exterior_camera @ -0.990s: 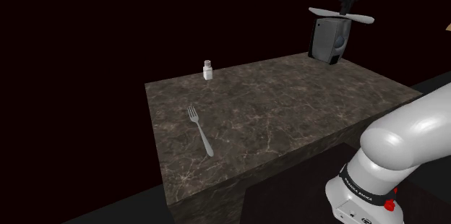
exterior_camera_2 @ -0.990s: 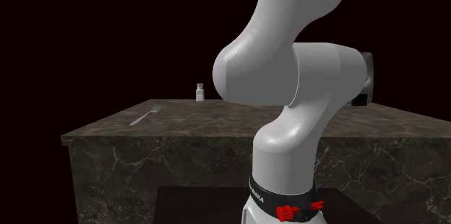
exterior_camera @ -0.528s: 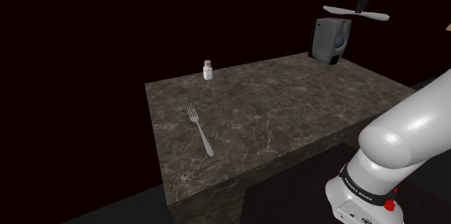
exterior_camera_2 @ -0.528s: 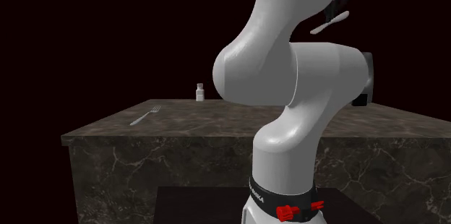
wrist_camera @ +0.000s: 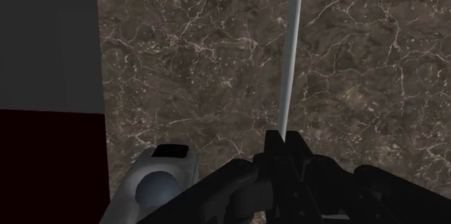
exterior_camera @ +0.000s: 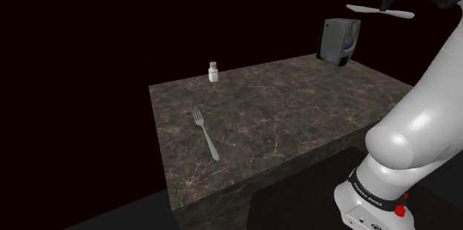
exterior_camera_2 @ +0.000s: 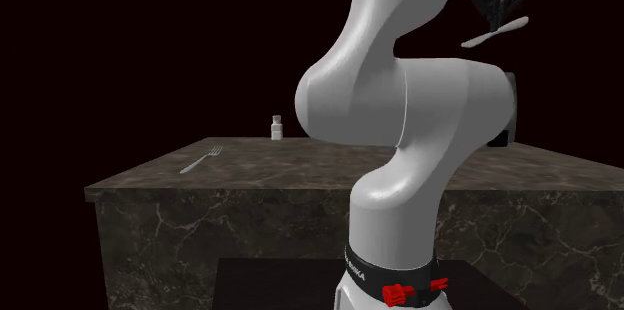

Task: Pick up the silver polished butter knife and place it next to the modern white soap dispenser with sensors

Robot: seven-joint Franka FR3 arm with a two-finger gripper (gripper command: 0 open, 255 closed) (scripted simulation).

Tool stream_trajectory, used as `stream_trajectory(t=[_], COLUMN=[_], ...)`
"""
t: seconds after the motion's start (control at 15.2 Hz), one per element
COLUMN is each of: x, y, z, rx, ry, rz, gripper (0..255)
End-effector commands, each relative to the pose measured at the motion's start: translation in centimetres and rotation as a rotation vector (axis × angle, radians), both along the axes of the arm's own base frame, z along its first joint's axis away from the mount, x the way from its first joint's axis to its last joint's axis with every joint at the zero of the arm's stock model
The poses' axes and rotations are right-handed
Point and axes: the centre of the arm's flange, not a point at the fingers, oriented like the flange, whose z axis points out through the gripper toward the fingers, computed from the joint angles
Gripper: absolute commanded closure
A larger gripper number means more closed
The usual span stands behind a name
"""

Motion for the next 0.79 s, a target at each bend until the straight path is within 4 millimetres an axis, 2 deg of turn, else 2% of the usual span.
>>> stream_trajectory(t=[0.0,0.4,0.46,0.73], x=[-0.5,-2.0,-2.2,-2.2], y=[-2.6,-10.3,-11.1,-11.1], z=[0.1,0.1,0.1,-2.1], rx=[-0.001,-0.001,-0.001,-0.001], ry=[0.0,0.0,0.0,0.0], rz=[0.004,0.004,0.004,0.004], gripper=[255,255,255,255])
